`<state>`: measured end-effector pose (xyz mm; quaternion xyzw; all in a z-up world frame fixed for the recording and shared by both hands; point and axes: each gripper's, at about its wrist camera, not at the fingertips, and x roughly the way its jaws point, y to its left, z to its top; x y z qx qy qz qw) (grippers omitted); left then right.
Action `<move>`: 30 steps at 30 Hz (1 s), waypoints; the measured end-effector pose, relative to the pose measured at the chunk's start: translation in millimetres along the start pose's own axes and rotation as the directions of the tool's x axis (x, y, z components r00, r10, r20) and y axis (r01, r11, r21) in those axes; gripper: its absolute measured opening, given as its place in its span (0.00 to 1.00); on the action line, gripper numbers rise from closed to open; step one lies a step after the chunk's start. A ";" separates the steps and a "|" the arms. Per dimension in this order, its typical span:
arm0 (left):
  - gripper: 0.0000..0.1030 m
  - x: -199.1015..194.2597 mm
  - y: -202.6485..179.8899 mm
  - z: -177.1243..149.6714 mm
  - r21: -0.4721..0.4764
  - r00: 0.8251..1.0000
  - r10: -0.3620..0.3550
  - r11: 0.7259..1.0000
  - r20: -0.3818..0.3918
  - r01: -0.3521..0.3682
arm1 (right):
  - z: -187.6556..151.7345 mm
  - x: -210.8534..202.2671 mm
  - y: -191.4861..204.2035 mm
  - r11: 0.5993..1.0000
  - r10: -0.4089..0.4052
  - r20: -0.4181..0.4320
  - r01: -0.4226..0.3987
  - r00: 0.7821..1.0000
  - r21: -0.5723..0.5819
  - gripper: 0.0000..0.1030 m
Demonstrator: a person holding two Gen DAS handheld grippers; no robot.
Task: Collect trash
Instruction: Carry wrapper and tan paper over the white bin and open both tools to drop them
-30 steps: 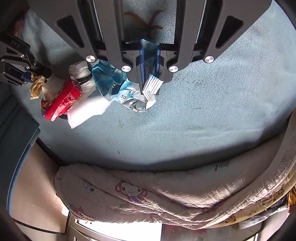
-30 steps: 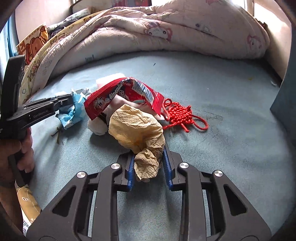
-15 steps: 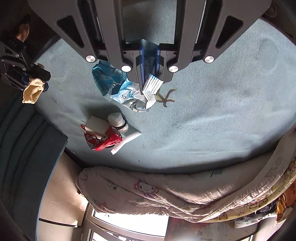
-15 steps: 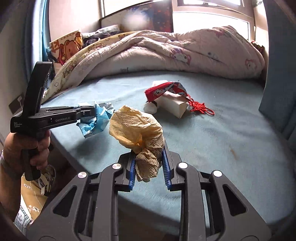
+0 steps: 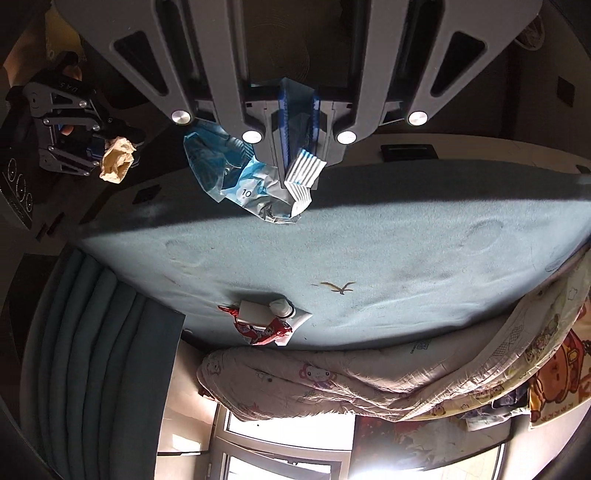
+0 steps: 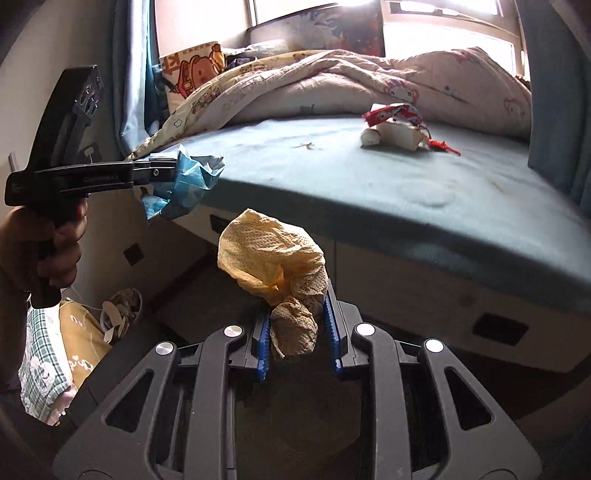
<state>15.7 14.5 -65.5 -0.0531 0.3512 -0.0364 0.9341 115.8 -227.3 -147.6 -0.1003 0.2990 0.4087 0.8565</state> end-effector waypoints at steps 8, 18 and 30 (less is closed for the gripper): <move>0.08 26.7 -18.3 -85.8 0.031 0.995 -0.035 0.999 -0.094 0.039 | -71.3 23.2 -2.0 0.998 0.001 -0.068 0.003 0.998 0.062 0.22; 0.08 148.4 -18.0 -193.3 -0.034 0.950 -0.081 0.997 -0.301 0.074 | -151.2 99.7 -24.4 0.991 -0.004 -0.286 0.042 0.958 0.126 0.22; 0.08 218.4 -35.4 -232.1 -0.012 0.904 -0.097 0.995 -0.415 0.101 | -173.0 154.9 -44.2 0.983 0.048 -0.387 0.026 0.921 0.182 0.22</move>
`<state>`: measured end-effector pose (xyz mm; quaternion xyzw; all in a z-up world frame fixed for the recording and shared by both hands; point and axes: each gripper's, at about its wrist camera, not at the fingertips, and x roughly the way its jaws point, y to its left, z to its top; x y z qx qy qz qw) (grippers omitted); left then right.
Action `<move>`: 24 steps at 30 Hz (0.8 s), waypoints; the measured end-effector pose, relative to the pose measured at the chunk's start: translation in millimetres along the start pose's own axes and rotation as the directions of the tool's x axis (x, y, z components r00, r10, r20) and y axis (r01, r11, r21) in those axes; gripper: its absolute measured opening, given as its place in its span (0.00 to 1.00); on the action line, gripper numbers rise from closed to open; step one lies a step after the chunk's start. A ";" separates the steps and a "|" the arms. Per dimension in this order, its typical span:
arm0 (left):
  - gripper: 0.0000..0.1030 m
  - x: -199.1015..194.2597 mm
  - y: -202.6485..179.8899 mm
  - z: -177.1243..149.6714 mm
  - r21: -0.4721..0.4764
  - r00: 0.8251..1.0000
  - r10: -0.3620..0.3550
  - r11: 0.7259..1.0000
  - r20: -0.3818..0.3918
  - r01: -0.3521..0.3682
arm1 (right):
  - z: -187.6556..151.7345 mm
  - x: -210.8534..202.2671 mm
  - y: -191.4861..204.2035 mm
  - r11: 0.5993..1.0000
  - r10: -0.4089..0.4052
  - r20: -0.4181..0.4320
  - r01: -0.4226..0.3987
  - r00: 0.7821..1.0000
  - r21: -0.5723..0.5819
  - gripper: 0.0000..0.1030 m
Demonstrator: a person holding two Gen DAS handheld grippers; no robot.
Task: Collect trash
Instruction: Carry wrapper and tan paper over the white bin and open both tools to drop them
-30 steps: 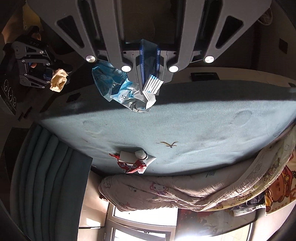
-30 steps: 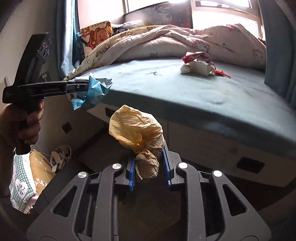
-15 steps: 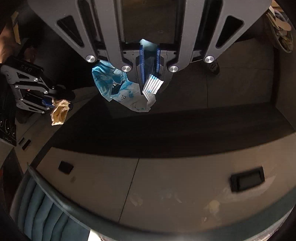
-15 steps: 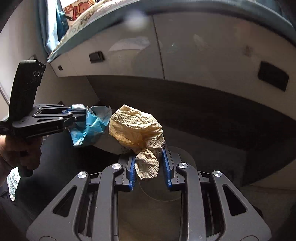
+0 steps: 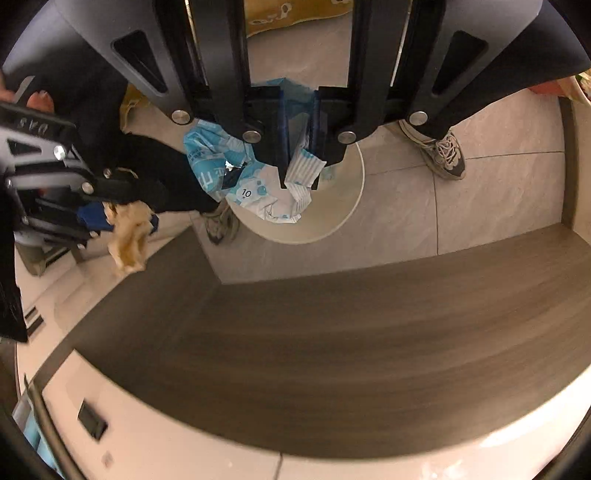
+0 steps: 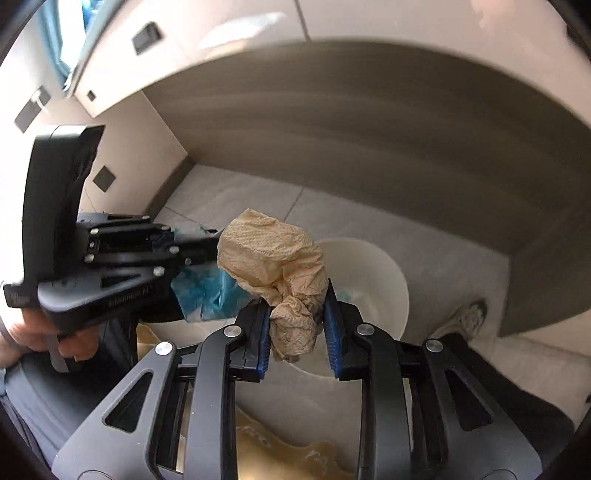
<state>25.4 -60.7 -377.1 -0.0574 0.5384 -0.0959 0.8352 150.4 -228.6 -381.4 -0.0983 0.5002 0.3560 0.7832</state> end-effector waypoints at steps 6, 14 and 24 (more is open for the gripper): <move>0.08 32.2 -6.6 3.3 0.024 0.999 0.013 1.000 -0.050 -0.012 | 9.6 27.6 -14.6 0.999 -0.030 -0.053 0.032 0.998 0.036 0.22; 0.11 42.4 -4.4 6.3 0.016 0.997 -0.007 1.000 -0.080 0.008 | 8.0 32.0 -21.0 0.998 -0.038 -0.063 0.041 0.997 0.050 0.22; 0.88 39.3 12.6 6.7 -0.065 0.998 0.052 0.996 -0.018 -0.053 | 8.6 32.5 -22.6 0.997 -0.031 -0.065 0.035 0.997 0.067 0.22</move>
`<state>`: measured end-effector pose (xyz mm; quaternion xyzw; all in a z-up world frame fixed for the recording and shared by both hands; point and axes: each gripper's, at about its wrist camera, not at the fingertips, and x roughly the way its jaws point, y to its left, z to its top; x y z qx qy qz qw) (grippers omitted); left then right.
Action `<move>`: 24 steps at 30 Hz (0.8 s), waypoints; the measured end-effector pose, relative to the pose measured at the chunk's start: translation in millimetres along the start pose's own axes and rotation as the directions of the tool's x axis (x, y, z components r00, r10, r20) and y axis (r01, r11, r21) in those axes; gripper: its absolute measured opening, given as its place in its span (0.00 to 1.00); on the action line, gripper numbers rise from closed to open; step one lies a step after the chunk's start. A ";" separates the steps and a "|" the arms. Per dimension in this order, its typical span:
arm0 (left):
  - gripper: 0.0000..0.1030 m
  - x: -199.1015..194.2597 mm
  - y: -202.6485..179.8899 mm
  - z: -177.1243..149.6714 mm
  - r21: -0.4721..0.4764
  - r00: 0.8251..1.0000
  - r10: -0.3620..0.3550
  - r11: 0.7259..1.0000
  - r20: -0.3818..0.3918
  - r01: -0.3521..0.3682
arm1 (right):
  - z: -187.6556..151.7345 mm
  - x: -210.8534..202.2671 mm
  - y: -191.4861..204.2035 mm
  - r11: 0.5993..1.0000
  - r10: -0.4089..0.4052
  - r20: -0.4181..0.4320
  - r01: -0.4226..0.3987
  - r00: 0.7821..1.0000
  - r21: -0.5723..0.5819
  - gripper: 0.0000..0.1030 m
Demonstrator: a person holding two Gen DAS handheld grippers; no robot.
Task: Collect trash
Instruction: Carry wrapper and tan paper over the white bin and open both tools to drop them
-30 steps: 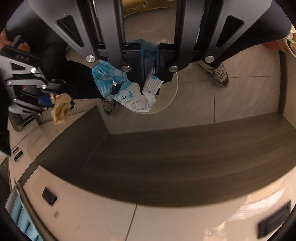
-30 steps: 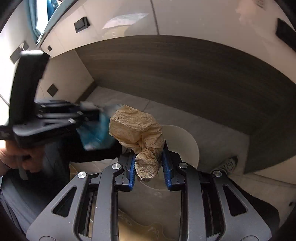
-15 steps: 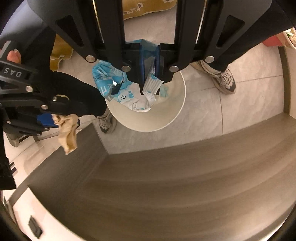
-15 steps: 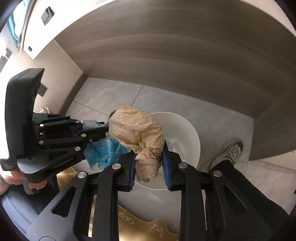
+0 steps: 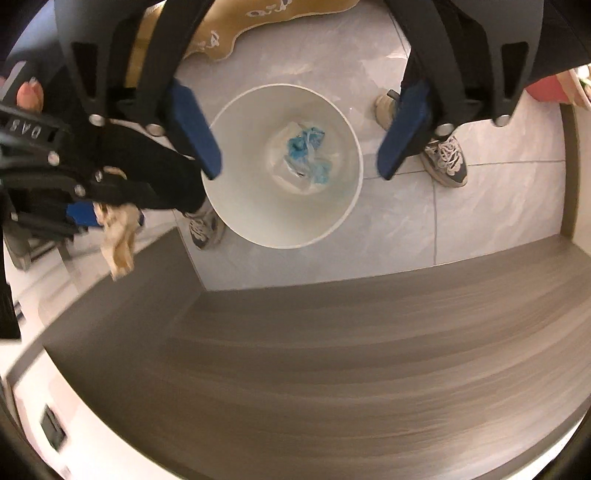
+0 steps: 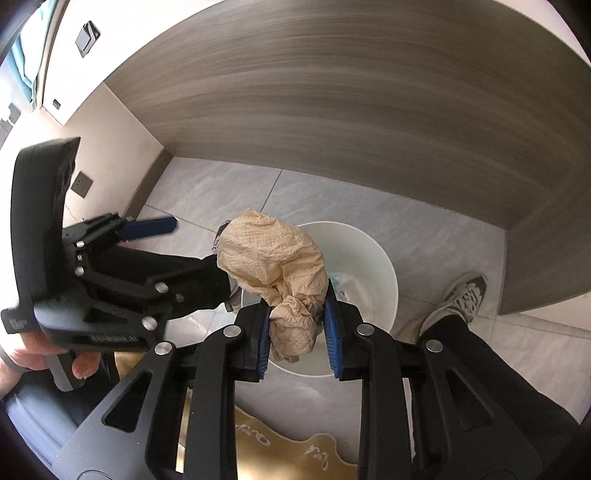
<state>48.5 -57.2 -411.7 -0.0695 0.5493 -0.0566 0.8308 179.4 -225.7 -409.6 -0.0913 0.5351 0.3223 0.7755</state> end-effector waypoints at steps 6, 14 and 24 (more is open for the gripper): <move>0.93 -5.4 17.4 6.0 -0.094 0.997 0.076 0.993 0.021 -0.073 | -1.8 3.9 6.7 0.999 -0.014 -0.019 0.014 1.000 -0.032 0.22; 0.94 -4.3 25.7 7.7 -0.104 0.997 0.077 0.992 0.009 -0.076 | -3.1 4.1 10.4 0.999 -0.027 -0.022 0.027 0.999 -0.025 0.24; 0.94 -12.1 30.3 5.5 -0.120 0.998 0.053 0.992 0.023 -0.050 | -5.0 -0.9 6.7 0.998 -0.062 0.014 0.062 0.998 -0.006 0.70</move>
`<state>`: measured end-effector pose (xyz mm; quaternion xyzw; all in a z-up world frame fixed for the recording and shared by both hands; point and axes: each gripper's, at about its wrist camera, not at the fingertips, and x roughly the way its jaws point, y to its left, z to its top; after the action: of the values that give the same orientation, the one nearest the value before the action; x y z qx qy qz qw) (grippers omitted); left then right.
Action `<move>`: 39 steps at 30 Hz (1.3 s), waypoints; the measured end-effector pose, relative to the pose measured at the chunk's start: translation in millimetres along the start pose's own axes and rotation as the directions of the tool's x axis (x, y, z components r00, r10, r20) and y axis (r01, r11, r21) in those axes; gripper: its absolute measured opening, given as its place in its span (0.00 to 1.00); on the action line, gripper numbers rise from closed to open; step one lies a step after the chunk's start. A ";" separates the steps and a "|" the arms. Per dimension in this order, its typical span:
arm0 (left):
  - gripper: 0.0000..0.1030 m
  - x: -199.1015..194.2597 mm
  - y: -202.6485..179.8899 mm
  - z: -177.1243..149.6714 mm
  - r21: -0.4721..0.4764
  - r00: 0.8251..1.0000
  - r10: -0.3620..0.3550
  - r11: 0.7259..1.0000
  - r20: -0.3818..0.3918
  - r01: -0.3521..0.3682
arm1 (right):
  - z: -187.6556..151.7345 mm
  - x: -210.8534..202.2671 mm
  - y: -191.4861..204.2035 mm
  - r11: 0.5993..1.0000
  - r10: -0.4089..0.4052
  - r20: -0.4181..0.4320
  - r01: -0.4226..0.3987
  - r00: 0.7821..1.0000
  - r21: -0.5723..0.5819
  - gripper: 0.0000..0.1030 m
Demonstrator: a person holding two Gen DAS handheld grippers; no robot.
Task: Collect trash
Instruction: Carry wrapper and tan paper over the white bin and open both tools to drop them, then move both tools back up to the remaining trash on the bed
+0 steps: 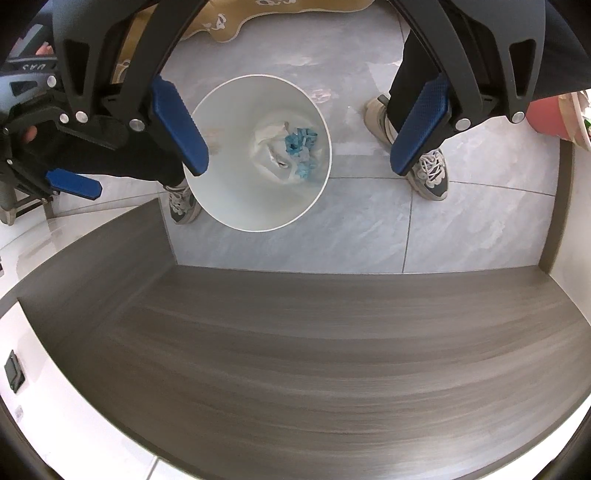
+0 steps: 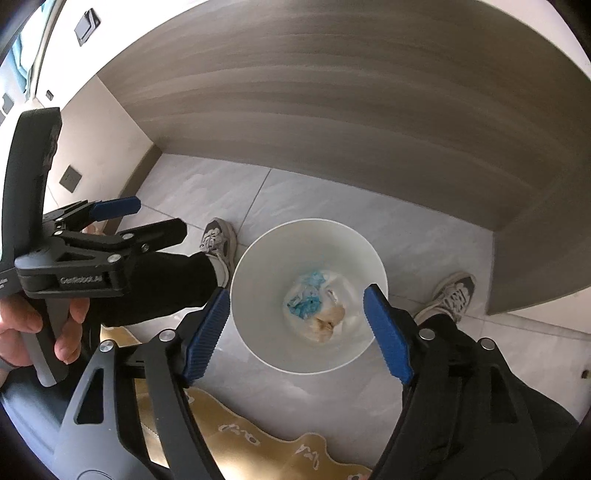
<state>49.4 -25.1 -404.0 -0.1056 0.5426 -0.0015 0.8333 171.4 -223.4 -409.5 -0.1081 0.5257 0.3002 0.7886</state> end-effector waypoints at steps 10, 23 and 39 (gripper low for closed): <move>0.94 -22.5 -10.2 -8.4 0.046 0.999 -0.027 0.999 0.042 0.025 | -4.0 -30.2 -2.9 0.999 -0.048 0.133 0.044 0.990 0.031 0.95; 0.94 -111.9 -19.7 -29.6 0.164 0.975 -0.184 0.973 0.127 0.163 | -14.9 -117.4 -3.4 0.996 -0.016 0.324 -0.014 0.946 0.090 0.95; 0.94 -275.4 -68.1 92.3 0.339 0.863 -0.221 0.939 0.455 0.062 | 97.5 -306.0 24.8 1.000 -0.015 0.626 0.020 0.780 -0.001 0.95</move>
<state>27.3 -43.4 -107.0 -0.0090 0.2992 -0.1230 0.9462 149.6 -266.4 -91.0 -0.0100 0.2322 0.3139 0.9206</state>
